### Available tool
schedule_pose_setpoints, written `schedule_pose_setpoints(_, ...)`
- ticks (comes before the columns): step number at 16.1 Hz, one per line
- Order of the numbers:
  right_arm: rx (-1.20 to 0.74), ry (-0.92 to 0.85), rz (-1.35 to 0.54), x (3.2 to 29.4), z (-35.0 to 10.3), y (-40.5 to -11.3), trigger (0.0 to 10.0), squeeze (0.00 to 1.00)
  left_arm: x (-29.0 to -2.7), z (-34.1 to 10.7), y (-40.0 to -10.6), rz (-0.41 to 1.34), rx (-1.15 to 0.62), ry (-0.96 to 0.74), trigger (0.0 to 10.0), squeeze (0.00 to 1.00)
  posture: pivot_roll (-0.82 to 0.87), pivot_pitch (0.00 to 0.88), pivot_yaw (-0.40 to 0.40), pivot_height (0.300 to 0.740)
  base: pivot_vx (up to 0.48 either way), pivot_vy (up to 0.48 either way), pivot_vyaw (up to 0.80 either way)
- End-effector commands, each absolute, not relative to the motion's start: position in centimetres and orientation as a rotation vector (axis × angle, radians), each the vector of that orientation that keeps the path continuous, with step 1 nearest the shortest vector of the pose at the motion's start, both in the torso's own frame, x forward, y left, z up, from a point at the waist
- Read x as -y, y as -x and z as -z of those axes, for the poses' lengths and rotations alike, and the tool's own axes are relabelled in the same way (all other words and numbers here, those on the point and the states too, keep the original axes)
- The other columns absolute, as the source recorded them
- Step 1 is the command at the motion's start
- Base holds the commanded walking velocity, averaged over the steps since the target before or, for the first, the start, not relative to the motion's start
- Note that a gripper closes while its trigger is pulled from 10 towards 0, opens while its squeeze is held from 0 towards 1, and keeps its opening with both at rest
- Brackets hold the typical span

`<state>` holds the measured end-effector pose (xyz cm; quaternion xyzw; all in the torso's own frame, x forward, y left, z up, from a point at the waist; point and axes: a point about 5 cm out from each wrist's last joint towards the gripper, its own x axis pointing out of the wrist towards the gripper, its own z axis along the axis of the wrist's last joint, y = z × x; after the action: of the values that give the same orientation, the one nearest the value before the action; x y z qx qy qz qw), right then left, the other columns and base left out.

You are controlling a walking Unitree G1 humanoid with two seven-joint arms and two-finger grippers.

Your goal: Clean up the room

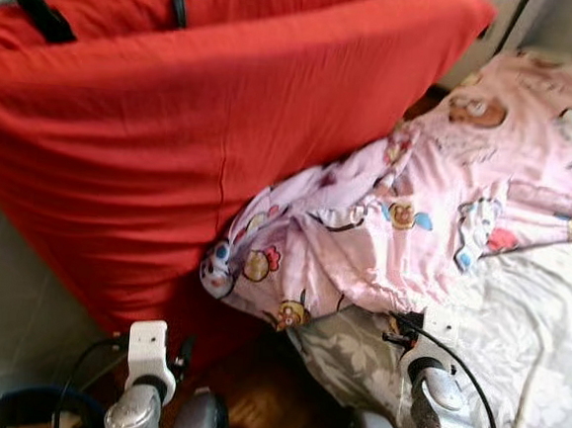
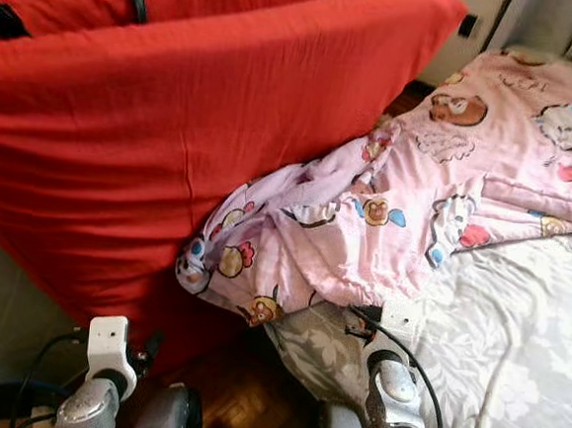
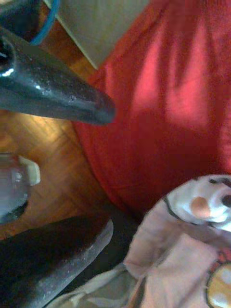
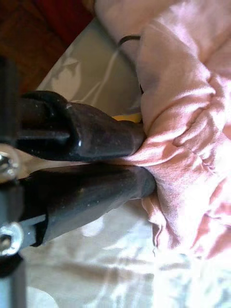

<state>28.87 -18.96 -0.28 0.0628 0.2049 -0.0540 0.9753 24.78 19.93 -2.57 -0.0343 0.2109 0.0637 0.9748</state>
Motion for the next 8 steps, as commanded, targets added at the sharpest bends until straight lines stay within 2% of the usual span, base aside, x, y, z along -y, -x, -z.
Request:
schedule_pose_setpoints(1, -0.418, -0.134, 0.107, 18.9, 0.4, -28.7, 10.0, 0.00, -20.6, 3.1, -24.2, -0.154, -0.458, 0.055, 10.0, 0.00, -0.07, 0.056, 0.021, 0.655, 0.000, 0.000, 0.00)
schedule_pose_setpoints(8, -0.397, -0.133, 0.117, 19.0, -0.5, -29.7, 10.0, 0.00, -21.0, 4.2, -23.3, -0.194, -0.559, 0.049, 10.0, 0.00, -0.07, 0.000, 0.020, 0.725, 0.000, 0.000, 0.00)
